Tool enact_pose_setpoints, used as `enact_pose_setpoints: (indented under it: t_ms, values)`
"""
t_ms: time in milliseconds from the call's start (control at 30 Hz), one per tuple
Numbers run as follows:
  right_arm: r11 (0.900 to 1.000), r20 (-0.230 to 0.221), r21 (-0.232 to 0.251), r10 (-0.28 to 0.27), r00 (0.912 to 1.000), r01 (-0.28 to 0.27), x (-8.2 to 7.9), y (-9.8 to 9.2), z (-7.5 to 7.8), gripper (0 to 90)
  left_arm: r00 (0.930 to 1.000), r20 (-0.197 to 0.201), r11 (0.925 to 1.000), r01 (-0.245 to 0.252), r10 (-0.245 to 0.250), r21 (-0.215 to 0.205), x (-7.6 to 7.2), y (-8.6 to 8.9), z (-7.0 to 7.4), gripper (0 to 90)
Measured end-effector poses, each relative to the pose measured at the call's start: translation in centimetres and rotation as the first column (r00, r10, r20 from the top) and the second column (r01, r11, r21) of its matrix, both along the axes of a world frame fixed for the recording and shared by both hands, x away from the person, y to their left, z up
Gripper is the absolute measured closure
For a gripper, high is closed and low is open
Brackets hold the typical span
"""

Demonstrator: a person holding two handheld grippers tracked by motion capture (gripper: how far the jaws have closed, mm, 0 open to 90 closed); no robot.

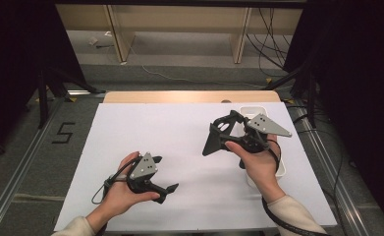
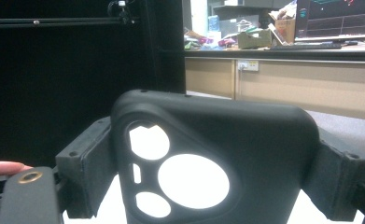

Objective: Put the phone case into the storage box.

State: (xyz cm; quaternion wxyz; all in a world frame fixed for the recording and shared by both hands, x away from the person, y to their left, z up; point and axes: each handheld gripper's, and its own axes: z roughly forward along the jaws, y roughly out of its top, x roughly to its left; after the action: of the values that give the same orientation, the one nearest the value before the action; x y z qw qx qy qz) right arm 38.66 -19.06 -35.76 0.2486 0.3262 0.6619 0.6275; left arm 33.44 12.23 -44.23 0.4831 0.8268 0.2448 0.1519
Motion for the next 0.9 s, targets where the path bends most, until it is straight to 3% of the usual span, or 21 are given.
enact_pose_setpoints:
  t_ms: [900]
  values:
    - [1.000,0.000,0.011,-0.017,0.9999,0.017,0.00,-0.60,0.53,16.2,1.0000,-0.001,1.0000,-0.006,0.006,-0.004,0.08,0.08,-0.01,0.0]
